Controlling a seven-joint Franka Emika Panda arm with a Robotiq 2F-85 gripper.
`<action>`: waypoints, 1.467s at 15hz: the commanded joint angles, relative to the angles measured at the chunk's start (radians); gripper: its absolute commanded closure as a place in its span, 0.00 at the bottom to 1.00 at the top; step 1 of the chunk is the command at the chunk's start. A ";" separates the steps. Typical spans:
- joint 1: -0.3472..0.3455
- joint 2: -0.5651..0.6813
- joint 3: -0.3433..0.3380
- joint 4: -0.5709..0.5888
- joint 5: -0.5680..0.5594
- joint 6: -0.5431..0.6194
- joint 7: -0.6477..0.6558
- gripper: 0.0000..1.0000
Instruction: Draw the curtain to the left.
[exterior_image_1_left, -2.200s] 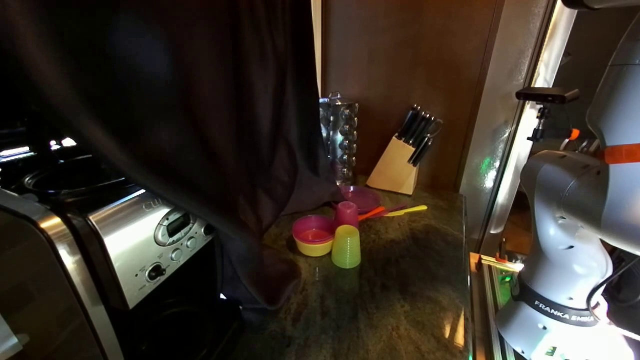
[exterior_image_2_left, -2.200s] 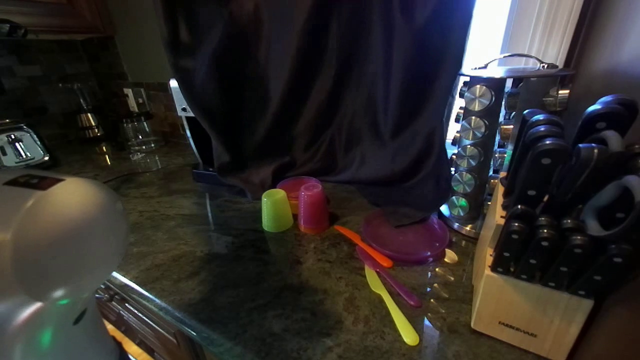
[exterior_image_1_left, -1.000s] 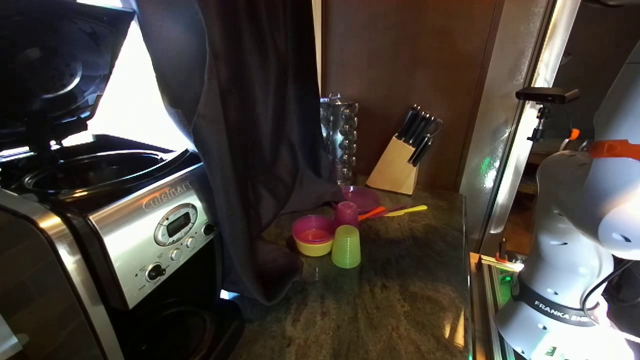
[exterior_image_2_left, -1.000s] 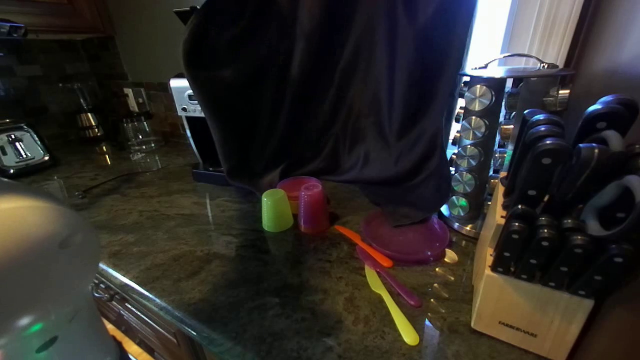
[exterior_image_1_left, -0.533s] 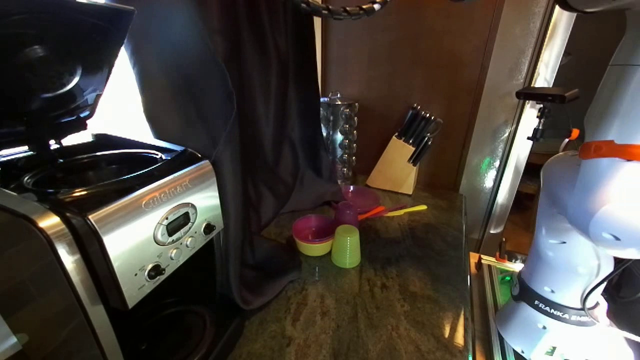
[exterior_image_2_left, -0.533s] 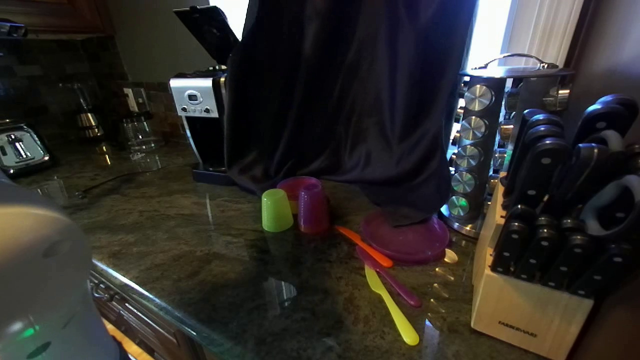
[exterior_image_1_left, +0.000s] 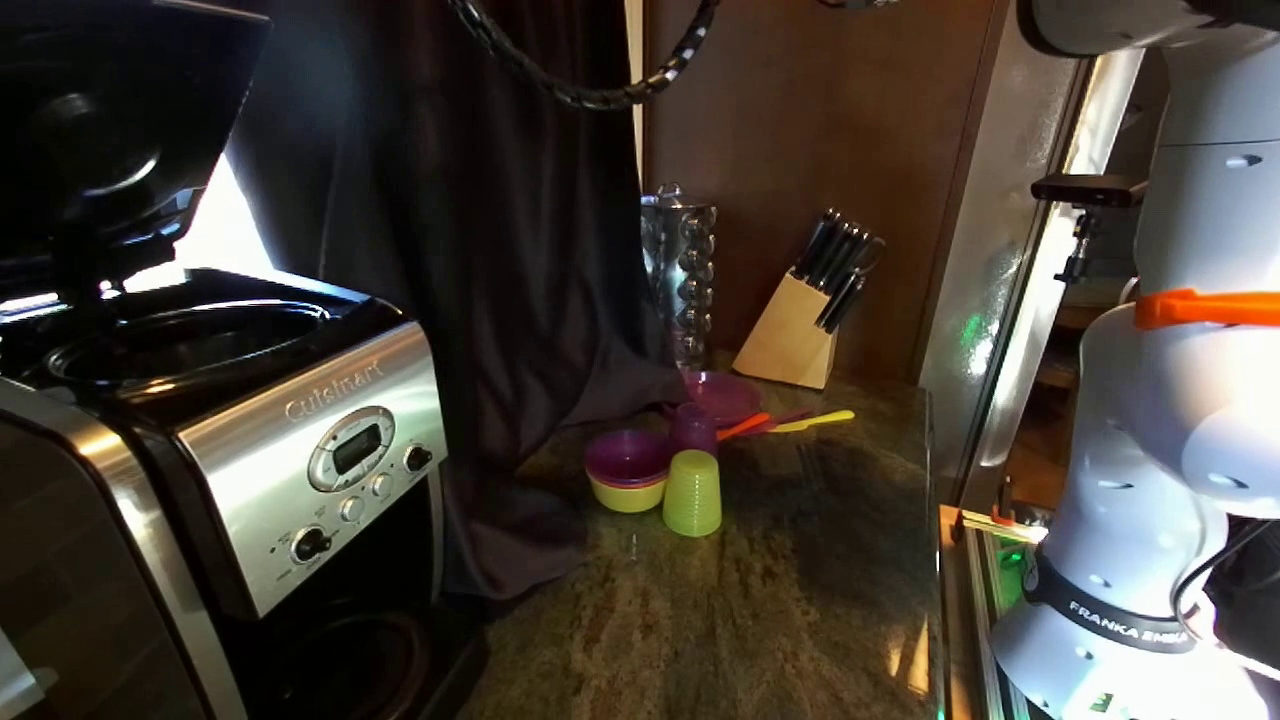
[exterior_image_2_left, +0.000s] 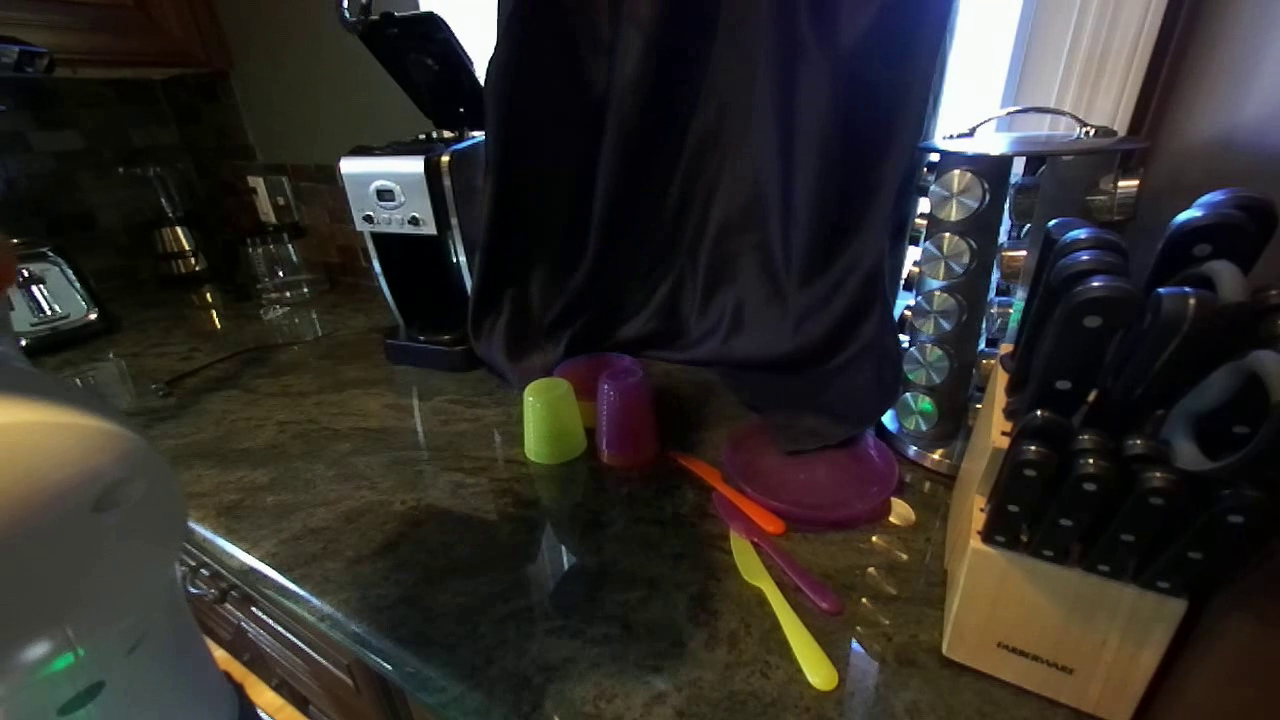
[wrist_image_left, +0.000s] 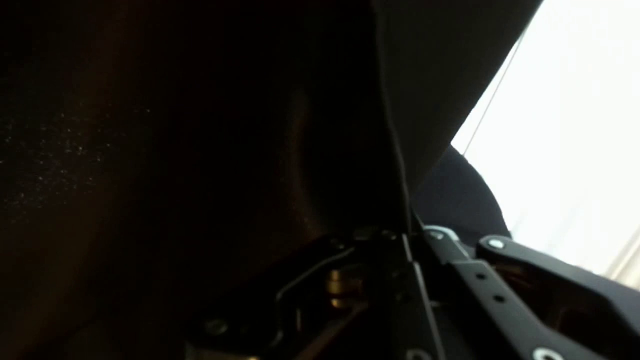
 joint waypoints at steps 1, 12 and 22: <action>0.071 0.149 -0.020 0.225 -0.211 0.015 0.274 1.00; 0.166 0.383 -0.001 0.387 -0.494 0.188 0.835 1.00; 0.124 0.423 0.043 0.365 -0.383 0.454 0.876 0.67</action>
